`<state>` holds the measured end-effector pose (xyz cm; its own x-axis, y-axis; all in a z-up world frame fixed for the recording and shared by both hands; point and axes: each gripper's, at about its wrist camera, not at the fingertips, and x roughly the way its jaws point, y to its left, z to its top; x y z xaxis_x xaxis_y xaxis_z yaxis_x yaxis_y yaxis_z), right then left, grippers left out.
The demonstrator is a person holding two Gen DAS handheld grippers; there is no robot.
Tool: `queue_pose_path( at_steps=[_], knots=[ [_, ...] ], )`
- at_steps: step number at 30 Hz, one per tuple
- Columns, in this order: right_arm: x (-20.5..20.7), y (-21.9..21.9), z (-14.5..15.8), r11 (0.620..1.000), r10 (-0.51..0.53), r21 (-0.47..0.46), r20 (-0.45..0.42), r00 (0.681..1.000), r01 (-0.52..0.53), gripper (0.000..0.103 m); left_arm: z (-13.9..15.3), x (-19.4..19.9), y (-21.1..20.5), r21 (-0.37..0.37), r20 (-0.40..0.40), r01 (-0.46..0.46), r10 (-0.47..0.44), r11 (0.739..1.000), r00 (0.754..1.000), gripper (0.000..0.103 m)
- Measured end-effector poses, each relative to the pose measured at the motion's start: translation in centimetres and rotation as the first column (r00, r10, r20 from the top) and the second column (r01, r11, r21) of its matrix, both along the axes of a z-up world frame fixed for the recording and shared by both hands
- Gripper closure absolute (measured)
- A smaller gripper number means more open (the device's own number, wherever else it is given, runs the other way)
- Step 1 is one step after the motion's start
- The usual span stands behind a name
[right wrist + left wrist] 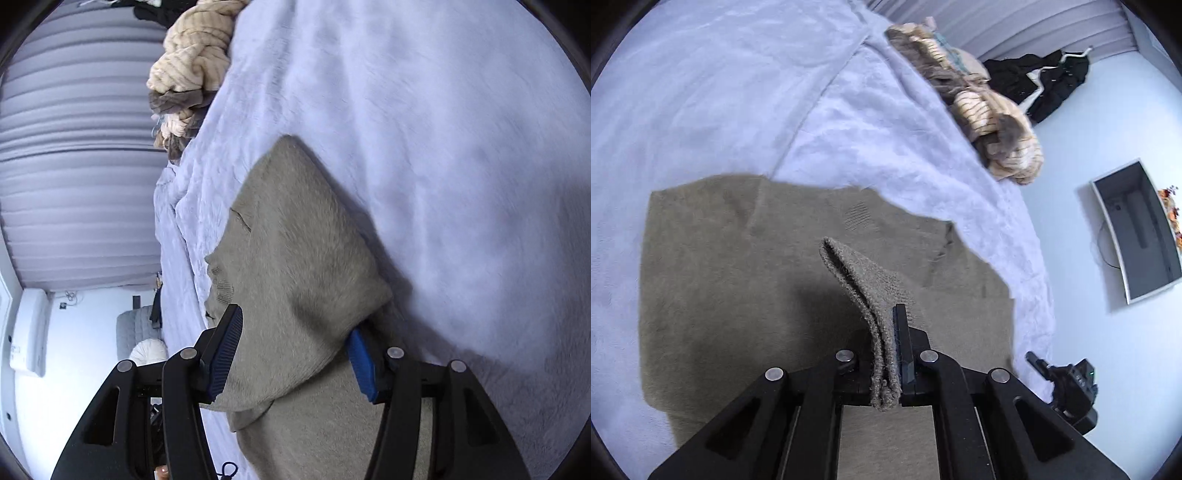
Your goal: Fold small clothes
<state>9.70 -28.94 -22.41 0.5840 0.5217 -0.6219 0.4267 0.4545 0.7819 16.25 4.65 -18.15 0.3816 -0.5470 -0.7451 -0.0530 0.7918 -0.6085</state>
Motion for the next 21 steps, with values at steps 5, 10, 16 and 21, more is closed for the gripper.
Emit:
queue_pose_path(
  at_steps=[5,10,16,21],
  knots=[
    [0.3,-0.9,-1.5,0.996,0.034,-0.083,-0.115,0.993,-0.044,0.097,-4.0,-0.6,0.4,0.072,-0.116,0.008,0.001,0.997,0.993,0.096],
    [-1.0,-2.3,1.5,0.983,0.087,-0.16,0.008,0.996,-0.085,0.097,-3.3,-1.3,-0.3,0.097,-0.06,0.047,-0.042,0.994,0.997,0.096],
    [-1.5,-3.2,-2.5,0.984,0.081,-0.151,-0.082,0.993,-0.093,0.099,-4.5,-2.0,-0.3,0.165,-0.101,0.034,-0.018,0.986,0.995,0.094],
    [-0.9,-3.0,-2.2,0.973,0.117,-0.19,-0.086,0.989,-0.132,0.099,-3.5,-3.3,-0.5,0.254,-0.078,0.102,-0.084,0.962,0.993,0.094]
  ],
)
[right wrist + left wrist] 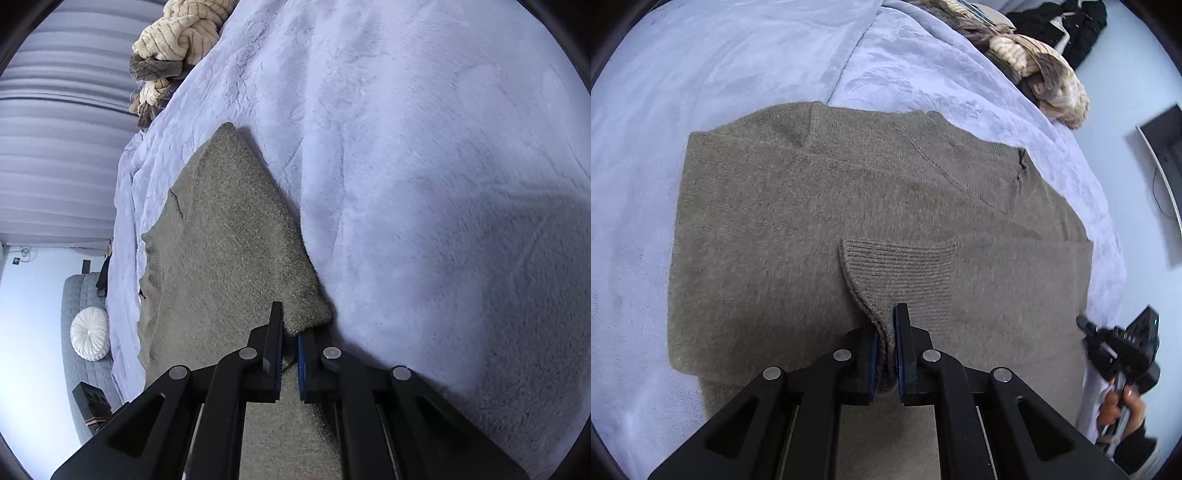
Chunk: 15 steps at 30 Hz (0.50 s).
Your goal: Fold small clothes
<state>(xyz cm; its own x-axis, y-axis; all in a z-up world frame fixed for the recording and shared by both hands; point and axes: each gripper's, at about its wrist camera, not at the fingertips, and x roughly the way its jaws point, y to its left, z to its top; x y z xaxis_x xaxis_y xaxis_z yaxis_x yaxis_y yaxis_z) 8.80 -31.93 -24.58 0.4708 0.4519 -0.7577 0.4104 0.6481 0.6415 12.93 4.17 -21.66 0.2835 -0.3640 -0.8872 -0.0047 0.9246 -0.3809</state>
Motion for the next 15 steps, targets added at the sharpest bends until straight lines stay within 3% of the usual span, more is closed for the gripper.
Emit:
queue_pose_path(
  at_steps=[2,5,8,9,11,15],
  knots=[
    [0.3,0.0,0.3,1.0,0.004,0.0,-0.008,1.0,-0.004,0.099,0.2,-0.5,-0.1,0.014,0.01,0.02,-0.02,1.0,1.0,0.094],
    [0.4,0.3,1.1,0.999,0.037,-0.029,-0.009,0.999,-0.038,0.099,0.7,-0.8,-0.3,0.136,0.033,0.015,-0.019,0.991,0.999,0.094],
    [0.3,0.5,2.0,0.994,0.088,-0.063,-0.044,0.995,-0.09,0.091,1.8,-1.2,1.0,0.256,0.053,-0.038,0.026,0.966,0.998,0.094],
    [0.0,0.7,2.6,0.99,0.104,-0.089,-0.059,0.993,-0.109,0.08,2.3,-1.4,1.7,0.259,0.06,-0.053,0.039,0.964,0.997,0.094],
    [-0.8,0.9,4.3,0.98,0.145,-0.135,-0.039,0.989,-0.149,0.067,3.2,-1.7,3.0,0.224,0.07,-0.067,0.053,0.972,0.996,0.094],
    [-0.4,0.5,6.7,0.962,0.173,-0.222,0.031,0.984,-0.162,0.058,3.9,-0.8,2.9,0.189,0.079,-0.056,0.041,0.98,0.996,0.094]
  ],
)
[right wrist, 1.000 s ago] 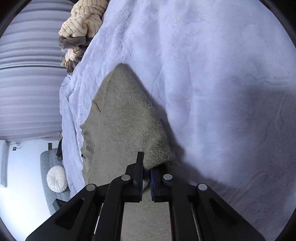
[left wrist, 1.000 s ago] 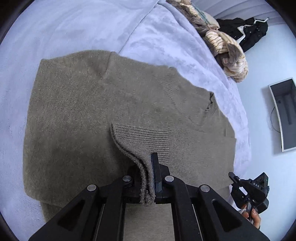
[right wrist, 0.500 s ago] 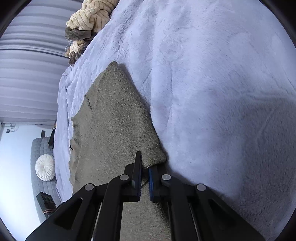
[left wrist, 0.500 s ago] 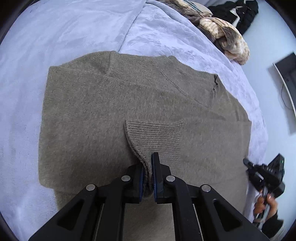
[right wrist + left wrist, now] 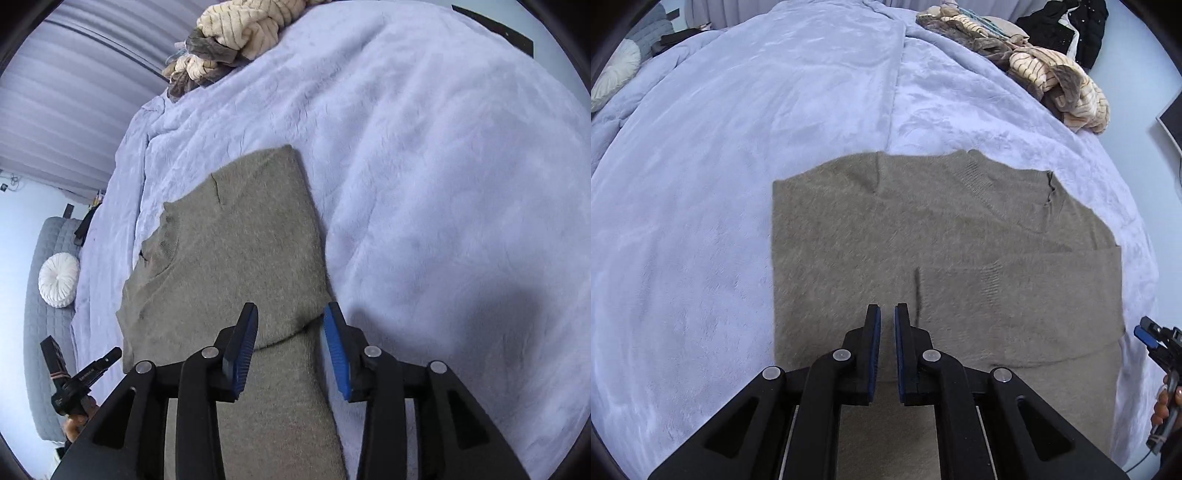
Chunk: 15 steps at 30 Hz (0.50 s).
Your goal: Fold small clothes
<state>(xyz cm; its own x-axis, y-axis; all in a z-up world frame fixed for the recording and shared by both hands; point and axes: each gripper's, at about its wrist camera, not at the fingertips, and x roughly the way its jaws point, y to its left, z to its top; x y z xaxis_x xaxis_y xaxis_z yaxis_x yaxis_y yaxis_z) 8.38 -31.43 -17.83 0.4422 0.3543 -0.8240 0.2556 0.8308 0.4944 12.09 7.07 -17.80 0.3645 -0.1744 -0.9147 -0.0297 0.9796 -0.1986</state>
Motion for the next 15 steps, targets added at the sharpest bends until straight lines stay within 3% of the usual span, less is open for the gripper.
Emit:
queue_pose_path(
  at_steps=[7,8,9,10,12,15],
  knots=[
    [5.5,-1.2,-5.2,0.993,-0.055,0.102,-0.101,0.993,0.066,0.053,-1.1,1.1,-4.9,-0.018,-0.001,0.057,-0.057,0.998,0.998,0.094],
    [5.8,-1.3,-5.7,0.99,-0.061,0.117,-0.119,0.991,0.076,0.066,-1.5,1.0,-5.3,-0.01,-0.013,0.061,-0.061,0.998,0.998,0.094],
    [5.9,-1.1,-5.7,0.988,-0.054,0.138,-0.128,0.99,0.071,0.095,-1.9,1.0,-5.5,0.005,-0.027,0.063,-0.063,0.998,0.998,0.094],
    [5.9,-0.8,-5.2,0.988,-0.035,0.144,-0.117,0.993,0.052,0.094,-2.2,0.8,-5.6,0.021,-0.035,0.065,-0.064,0.998,0.997,0.094],
    [5.6,0.4,-2.7,0.999,0.037,0.035,-0.055,0.998,-0.035,0.094,-2.6,0.7,-5.7,0.032,-0.033,0.075,-0.074,0.997,0.997,0.094],
    [5.6,1.4,-1.6,0.984,0.101,-0.14,-0.052,0.993,-0.108,0.094,-3.3,0.8,-6.1,0.047,-0.035,0.098,-0.097,0.994,0.995,0.094]
  ],
)
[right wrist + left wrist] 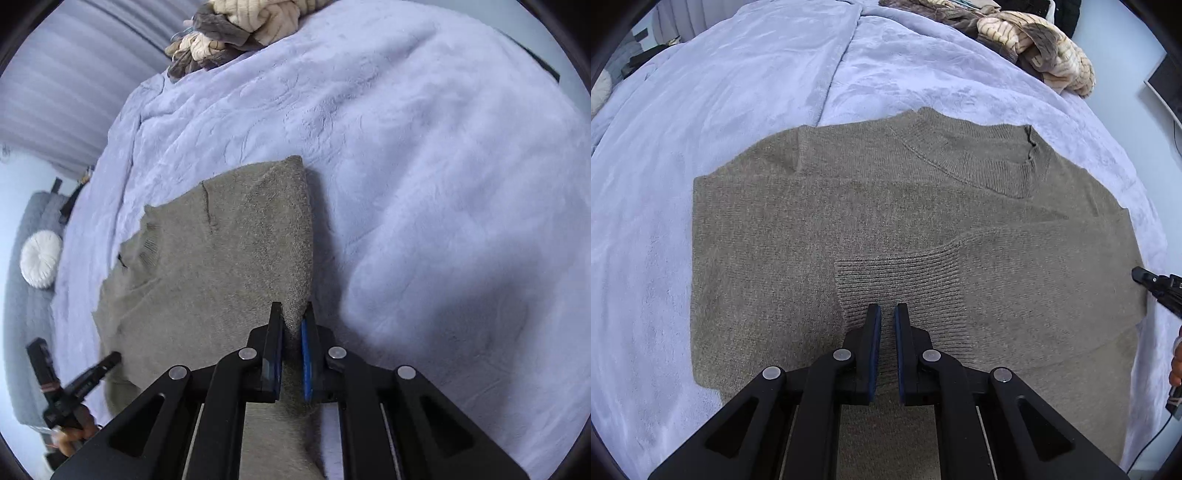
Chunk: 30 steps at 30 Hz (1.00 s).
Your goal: Fold small clothes
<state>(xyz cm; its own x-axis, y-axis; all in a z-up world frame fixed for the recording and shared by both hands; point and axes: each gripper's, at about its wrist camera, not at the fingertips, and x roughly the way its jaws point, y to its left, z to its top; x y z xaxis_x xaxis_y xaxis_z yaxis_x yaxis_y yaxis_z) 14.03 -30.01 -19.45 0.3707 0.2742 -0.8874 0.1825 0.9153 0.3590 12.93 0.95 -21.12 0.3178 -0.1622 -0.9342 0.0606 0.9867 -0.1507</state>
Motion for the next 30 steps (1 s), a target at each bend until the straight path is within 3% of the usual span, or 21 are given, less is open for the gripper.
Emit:
queue_pose_path(
  at_steps=[2,3,6,13,20,26,28,29,30],
  knots=[
    [0.6,0.4,-1.8,0.986,0.029,-0.163,-0.058,0.998,-0.038,0.093,-0.5,0.1,-0.3,0.012,-0.002,0.009,-0.009,1.0,1.0,0.094],
    [0.7,0.4,-2.6,0.984,0.028,-0.172,-0.067,0.997,-0.039,0.091,-0.5,0.1,-0.3,0.016,-0.001,0.009,-0.009,1.0,1.0,0.094],
    [0.0,-0.2,-2.5,0.99,-0.063,-0.132,-0.052,0.997,0.055,0.089,-0.1,-0.1,-0.3,0.02,-0.003,0.017,-0.017,1.0,1.0,0.094],
    [-3.2,-0.6,0.2,0.981,-0.093,-0.179,-0.059,0.994,0.081,0.084,0.6,-0.9,0.1,0.046,-0.029,-0.006,0.007,0.999,1.0,0.094],
    [-5.0,2.8,2.6,0.989,-0.008,-0.148,-0.01,1.0,0.006,0.084,0.3,-1.4,-0.1,0.072,-0.038,0.005,-0.002,0.997,0.999,0.094],
    [-4.1,6.3,1.4,0.991,0.045,-0.126,-0.023,0.999,-0.048,0.083,0.3,-1.5,0.1,0.065,-0.047,0.001,0.002,0.998,0.999,0.094],
    [-4.1,6.9,0.3,0.989,0.062,-0.134,-0.051,0.997,-0.069,0.077,0.3,-1.6,0.4,0.051,-0.052,-0.011,0.014,0.999,0.999,0.094],
    [-4.2,7.1,-0.6,0.985,0.077,-0.148,-0.08,0.994,-0.088,0.068,0.2,-1.6,0.4,0.046,-0.054,-0.016,0.018,0.999,0.998,0.094],
    [-4.2,7.3,-1.5,0.982,0.087,-0.157,-0.103,0.991,-0.102,0.068,0.2,-1.7,0.6,0.041,-0.058,-0.019,0.022,0.999,0.998,0.094]
  ],
)
